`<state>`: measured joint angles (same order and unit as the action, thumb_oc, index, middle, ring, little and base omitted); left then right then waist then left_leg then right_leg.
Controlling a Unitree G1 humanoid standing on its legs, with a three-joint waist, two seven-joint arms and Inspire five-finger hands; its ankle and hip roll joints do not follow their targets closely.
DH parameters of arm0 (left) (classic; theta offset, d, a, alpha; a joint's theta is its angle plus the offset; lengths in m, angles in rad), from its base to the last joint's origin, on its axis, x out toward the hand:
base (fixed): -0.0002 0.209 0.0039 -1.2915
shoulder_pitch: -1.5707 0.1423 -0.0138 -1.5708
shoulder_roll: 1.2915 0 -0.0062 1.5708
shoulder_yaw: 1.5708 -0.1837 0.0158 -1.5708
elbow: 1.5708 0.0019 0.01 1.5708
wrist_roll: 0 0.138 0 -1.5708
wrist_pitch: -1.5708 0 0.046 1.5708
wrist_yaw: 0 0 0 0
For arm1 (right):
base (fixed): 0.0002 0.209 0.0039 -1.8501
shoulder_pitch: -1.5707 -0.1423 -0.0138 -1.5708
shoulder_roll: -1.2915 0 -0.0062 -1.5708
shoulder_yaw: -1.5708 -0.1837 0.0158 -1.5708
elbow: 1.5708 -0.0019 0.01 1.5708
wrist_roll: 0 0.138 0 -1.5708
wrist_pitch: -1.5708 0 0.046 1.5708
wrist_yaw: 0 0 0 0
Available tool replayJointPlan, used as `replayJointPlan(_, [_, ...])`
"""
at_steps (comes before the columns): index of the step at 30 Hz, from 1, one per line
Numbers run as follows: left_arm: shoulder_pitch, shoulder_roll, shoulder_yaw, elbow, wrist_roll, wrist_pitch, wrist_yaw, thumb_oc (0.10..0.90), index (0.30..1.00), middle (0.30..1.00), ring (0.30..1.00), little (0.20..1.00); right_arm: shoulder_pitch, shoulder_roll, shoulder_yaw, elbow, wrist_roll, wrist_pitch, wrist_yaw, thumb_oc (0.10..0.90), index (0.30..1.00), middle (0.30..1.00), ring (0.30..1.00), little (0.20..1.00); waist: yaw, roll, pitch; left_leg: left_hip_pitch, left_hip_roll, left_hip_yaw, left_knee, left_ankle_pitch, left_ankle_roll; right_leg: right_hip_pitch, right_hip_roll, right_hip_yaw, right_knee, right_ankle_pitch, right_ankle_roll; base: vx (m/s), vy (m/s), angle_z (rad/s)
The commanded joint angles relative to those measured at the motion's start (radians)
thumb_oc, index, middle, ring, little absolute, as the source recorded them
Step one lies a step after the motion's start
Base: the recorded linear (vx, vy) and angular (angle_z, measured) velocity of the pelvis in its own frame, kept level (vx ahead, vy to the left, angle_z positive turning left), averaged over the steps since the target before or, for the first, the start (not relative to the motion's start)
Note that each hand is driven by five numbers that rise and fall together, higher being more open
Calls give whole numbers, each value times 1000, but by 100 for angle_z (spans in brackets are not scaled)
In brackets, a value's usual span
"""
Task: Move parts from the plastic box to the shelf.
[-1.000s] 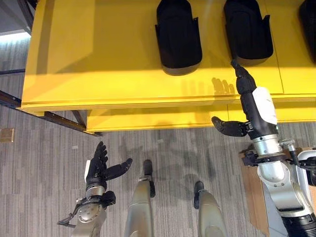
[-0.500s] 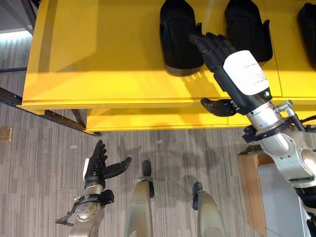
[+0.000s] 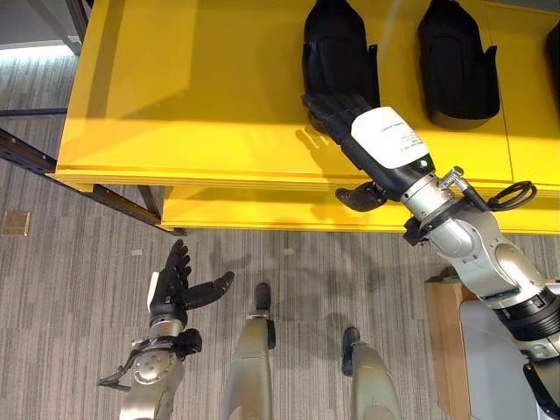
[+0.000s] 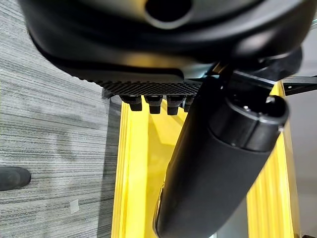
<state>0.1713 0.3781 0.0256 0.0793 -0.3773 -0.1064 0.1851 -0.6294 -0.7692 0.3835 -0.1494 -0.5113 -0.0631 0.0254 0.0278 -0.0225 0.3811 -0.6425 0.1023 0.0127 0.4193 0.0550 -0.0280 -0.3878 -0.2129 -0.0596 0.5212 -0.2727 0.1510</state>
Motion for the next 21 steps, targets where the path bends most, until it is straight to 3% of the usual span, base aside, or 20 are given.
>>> replayJointPlan(1, [10, 37, 28, -67, 42, -58, 6, 900, 1000, 1000, 1000, 1000, -35, 26, -103, -71, -30, -31, -41, 900, 1000, 1000, 1000, 1000, -8, 5, -63, 1, 102, -24, 51, -82, -50, 39, 10, 10, -86, 54, -66, 0, 0, 0])
replayJointPlan(21, [15, 19, 37, -56, 68, -48, 11, 900, 1000, 1000, 1000, 1000, 142, 66, -145, -66, -68, -21, -5, 900, 1000, 1000, 1000, 1000, -21, -2, -51, -2, 104, -22, 59, -93, -52, 34, 12, 15, -80, 44, -66, 0, 0, 0])
